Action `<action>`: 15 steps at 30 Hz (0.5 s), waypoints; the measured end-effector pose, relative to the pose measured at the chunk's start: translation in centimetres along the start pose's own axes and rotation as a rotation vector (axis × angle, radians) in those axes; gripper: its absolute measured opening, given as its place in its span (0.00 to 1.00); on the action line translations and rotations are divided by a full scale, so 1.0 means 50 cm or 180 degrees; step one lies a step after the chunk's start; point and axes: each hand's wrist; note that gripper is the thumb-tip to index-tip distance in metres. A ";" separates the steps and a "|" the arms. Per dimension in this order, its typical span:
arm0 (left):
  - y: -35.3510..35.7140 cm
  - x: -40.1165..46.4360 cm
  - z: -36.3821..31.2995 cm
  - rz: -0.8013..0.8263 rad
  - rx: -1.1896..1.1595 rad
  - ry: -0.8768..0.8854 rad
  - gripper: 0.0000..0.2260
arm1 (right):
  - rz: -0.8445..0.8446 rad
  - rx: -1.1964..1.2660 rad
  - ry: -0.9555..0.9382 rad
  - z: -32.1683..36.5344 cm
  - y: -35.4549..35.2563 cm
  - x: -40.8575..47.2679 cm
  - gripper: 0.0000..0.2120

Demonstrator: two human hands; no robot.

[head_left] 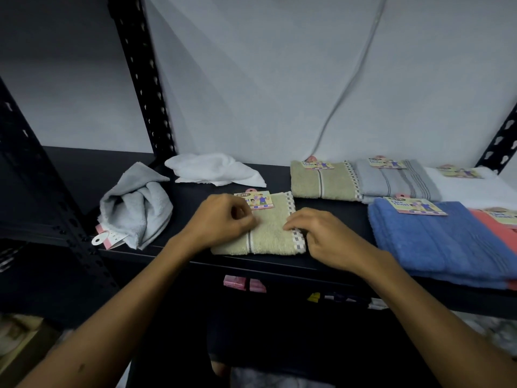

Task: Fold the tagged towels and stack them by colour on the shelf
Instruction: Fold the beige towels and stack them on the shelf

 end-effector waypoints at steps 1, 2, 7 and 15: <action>0.006 -0.003 0.004 0.0069 0.0102 0.0048 0.10 | -0.0076 -0.0044 -0.0034 0.006 0.001 -0.004 0.28; 0.008 -0.002 0.011 0.0080 0.0197 0.0096 0.12 | -0.0155 -0.0073 -0.0087 0.014 0.000 -0.009 0.28; 0.007 0.006 0.027 -0.0749 0.0867 0.0279 0.07 | -0.0144 0.0505 -0.0388 0.048 -0.021 -0.027 0.26; 0.061 -0.099 -0.038 -0.1094 -0.0205 0.0083 0.17 | 0.0285 -0.0195 0.0069 -0.039 -0.010 -0.001 0.23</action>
Point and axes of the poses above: each hand's wrist, its own x-axis towards the middle knuckle, its own y-axis out of the palm, z = x × y, and after that the axes turned 14 degrees about z, right-handed
